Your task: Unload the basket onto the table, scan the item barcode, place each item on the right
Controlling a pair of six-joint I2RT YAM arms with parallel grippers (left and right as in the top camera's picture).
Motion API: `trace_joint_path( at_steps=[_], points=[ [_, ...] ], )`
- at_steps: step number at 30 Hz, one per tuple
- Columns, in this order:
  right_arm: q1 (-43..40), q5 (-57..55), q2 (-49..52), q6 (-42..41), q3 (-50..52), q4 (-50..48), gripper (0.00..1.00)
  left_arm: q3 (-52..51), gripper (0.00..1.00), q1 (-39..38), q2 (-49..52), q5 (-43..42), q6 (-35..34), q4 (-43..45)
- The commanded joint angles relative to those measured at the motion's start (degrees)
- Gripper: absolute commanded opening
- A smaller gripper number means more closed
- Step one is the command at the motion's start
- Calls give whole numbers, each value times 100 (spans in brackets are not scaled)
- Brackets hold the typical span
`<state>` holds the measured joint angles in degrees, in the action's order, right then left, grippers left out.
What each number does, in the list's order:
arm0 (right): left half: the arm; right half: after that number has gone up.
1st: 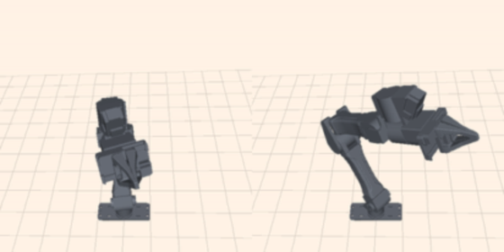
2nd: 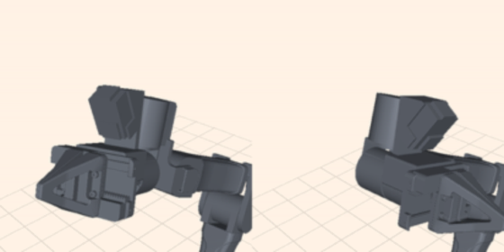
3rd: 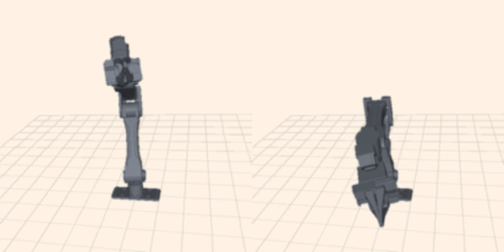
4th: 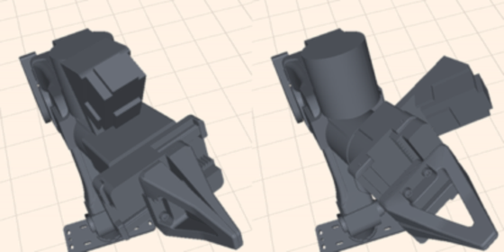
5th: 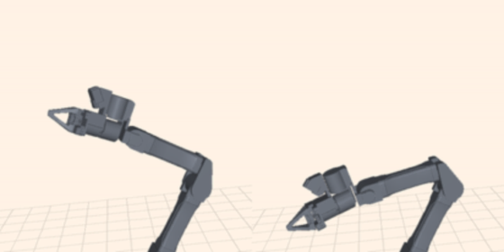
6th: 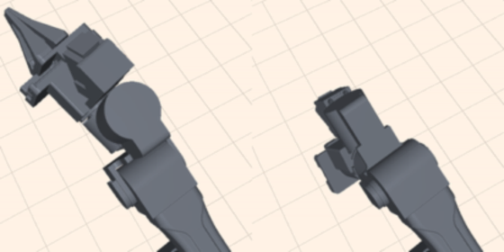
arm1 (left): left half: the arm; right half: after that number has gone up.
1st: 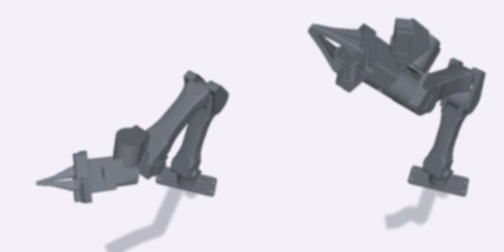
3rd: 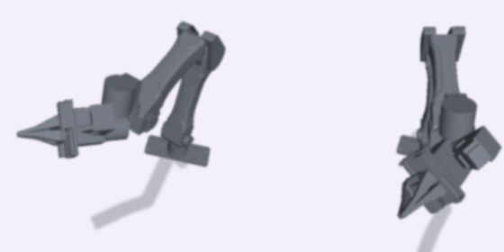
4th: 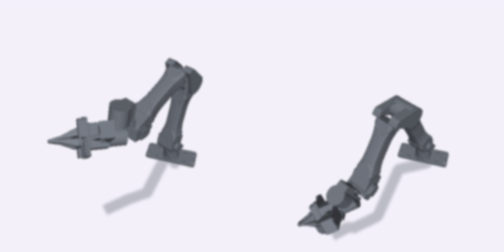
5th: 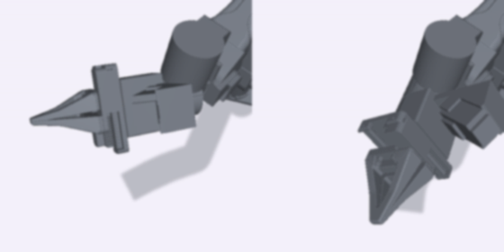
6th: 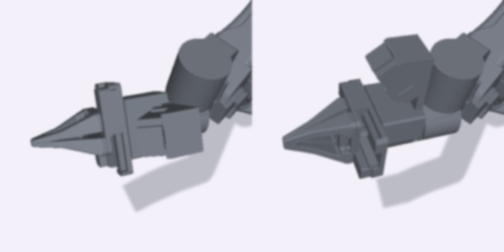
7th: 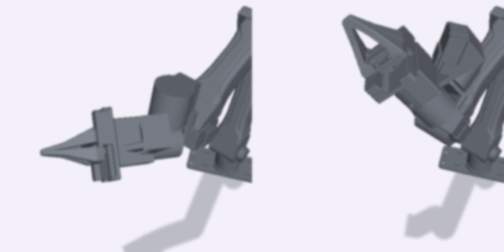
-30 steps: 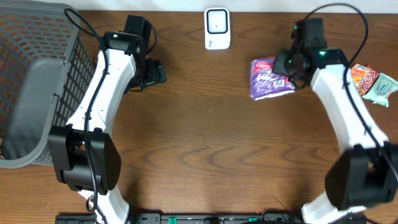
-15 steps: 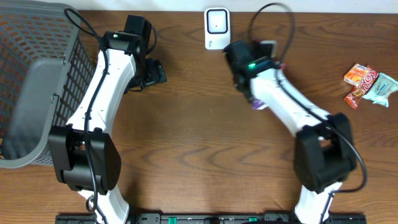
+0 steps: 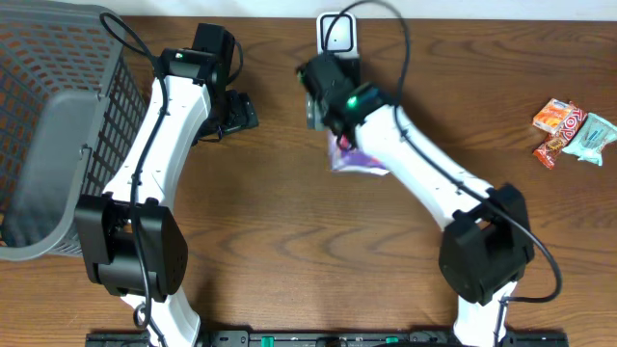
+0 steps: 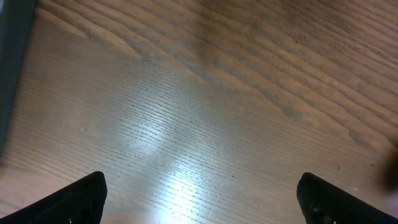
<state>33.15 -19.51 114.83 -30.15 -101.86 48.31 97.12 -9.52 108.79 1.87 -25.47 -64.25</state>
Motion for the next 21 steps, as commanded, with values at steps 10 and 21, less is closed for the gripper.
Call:
trace_joint_path(
  at_steps=[10,21],
  points=[
    [-1893,3300,0,831,-94,776,87,-9,98,24,-66,74,33,-20],
    [-2273,5484,70,942,2398,-1593,77,-9,98,24,-66,74,33,-20]
  ],
)
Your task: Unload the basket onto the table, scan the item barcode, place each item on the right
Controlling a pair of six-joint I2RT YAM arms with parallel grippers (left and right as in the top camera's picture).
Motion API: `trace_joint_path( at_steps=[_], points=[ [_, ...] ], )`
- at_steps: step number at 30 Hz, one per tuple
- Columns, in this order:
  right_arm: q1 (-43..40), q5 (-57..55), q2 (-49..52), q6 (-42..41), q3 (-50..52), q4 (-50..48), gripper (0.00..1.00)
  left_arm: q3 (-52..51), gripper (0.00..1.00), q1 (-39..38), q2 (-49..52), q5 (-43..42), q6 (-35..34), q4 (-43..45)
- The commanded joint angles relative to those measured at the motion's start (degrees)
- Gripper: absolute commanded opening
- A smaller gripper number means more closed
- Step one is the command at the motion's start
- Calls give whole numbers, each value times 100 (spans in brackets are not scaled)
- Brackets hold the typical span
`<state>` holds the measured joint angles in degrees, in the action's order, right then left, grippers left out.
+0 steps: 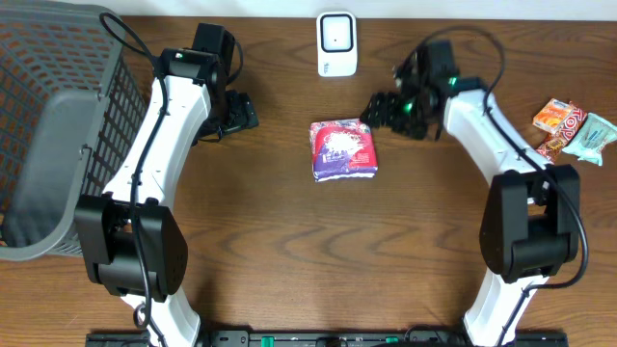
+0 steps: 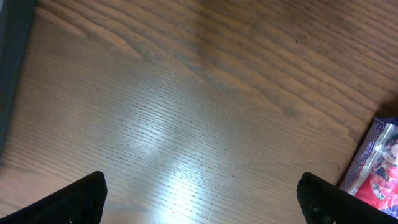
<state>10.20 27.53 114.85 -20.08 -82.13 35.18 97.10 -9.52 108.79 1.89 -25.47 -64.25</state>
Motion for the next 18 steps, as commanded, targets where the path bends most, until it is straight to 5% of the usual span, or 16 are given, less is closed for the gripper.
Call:
trace_joint_path(
  at_steps=[1,8,10,13,18],
  points=[
    [42,769,68,-177,599,-455,76,-7,98,24,-66,72,33,-20],
    [232,752,68,-802,1534,-1670,65,-7,98,24,-66,72,33,-20],
    [299,754,68,-1027,1593,-1794,51,-7,98,24,-66,72,33,-20],
    [380,800,66,-1281,1576,-1991,5,-7,98,24,-66,72,33,-20],
    [387,1226,50,-1915,1303,-2498,1,-7,98,24,-66,72,33,-20]
  ],
)
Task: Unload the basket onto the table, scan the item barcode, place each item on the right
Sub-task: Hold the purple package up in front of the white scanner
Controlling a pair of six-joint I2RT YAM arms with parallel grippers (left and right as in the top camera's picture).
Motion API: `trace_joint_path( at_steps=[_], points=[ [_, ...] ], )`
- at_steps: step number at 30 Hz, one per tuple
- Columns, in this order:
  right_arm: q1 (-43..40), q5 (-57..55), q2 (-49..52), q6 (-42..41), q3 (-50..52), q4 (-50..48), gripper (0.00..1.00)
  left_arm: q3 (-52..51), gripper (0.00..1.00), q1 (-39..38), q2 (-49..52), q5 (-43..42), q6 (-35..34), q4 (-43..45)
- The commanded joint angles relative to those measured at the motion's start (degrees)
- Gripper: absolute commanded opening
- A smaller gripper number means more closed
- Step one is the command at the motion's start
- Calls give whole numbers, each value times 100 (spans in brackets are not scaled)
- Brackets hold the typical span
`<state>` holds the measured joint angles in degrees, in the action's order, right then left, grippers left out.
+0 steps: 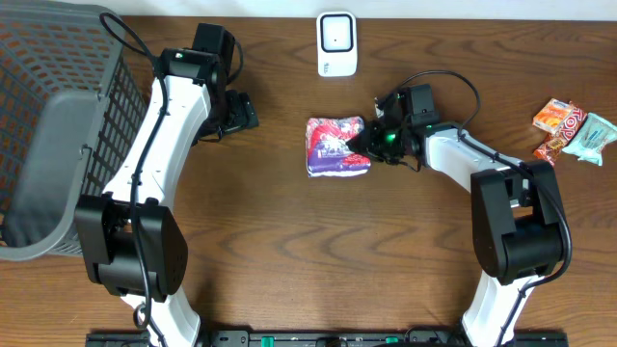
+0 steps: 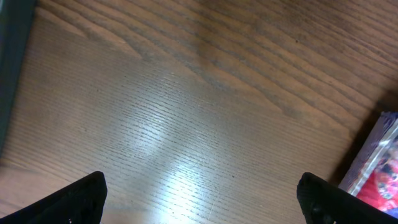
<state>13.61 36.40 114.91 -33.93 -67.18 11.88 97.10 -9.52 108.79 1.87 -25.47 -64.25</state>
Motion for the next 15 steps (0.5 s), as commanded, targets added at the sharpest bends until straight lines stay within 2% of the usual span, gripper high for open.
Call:
trace_joint_path(
  at_steps=[1,6,15],
  points=[
    [31,461,31,-634,-323,-319,1,-7,98,24,-66,74,33,-20],
    [-37,435,17,-1353,-1064,-955,1,-7,98,24,-66,74,33,-20],
    [-4,-2031,44,-2472,-1436,-2065,1,-7,98,24,-66,74,33,-20]
  ],
)
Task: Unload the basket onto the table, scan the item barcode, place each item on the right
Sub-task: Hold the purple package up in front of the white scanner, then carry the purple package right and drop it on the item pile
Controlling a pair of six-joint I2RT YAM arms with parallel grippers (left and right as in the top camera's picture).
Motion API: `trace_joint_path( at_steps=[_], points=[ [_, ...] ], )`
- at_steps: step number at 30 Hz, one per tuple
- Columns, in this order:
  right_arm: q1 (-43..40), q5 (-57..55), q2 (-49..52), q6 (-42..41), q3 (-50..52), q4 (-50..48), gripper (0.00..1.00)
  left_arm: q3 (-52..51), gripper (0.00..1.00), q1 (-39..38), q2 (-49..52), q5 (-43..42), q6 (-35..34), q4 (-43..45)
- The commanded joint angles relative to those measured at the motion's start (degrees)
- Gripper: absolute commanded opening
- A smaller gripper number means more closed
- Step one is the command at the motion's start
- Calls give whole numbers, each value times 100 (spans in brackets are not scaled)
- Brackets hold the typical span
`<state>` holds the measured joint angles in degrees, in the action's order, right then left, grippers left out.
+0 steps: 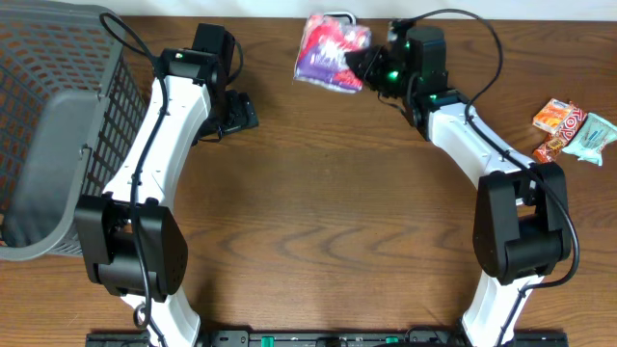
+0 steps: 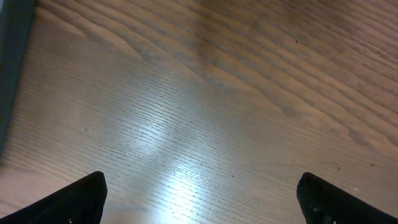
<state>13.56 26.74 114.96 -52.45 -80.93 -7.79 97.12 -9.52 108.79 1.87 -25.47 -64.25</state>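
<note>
A purple and red snack packet hangs at the back edge of the table, raised toward the camera. My right gripper is shut on its right edge. The packet covers the spot where the white scanner stands, so the scanner is almost wholly hidden. My left gripper rests to the left, well apart from the packet. In the left wrist view the left gripper is open wide, and only bare wood lies between its black fingertips.
A grey mesh basket fills the left side of the table. Several small snack packets lie at the far right edge. The left arm stretches along the basket's right side.
The packet lay on the table in the middle with my right gripper at its right edge. Now it is held up at the back edge over the scanner. It has left the left wrist view.
At first my right arm was over the packet just below the scanner. Then the packet lay flat on the table with my right gripper off to its right. After that the gripper was at the packet's right edge, and now it holds the packet above the scanner. The left arm stayed still.
</note>
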Motion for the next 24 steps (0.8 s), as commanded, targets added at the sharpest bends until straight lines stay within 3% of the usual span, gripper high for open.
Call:
trace_joint_path(
  at_steps=[1,9,16,24],
  points=[
    [15,-1222,48,-684,-61,-177,1,-9,98,24,-66,74,33,-20],
    [79,-1801,431,-1016,-144,-1073,1,-9,98,24,-66,74,33,-20],
    [74,-1537,1075,-953,-831,-828,1,-9,98,24,-66,74,33,-20],
    [-28,-1259,1130,-509,-1427,-396,1,-9,98,24,-66,74,33,-20]
  ],
)
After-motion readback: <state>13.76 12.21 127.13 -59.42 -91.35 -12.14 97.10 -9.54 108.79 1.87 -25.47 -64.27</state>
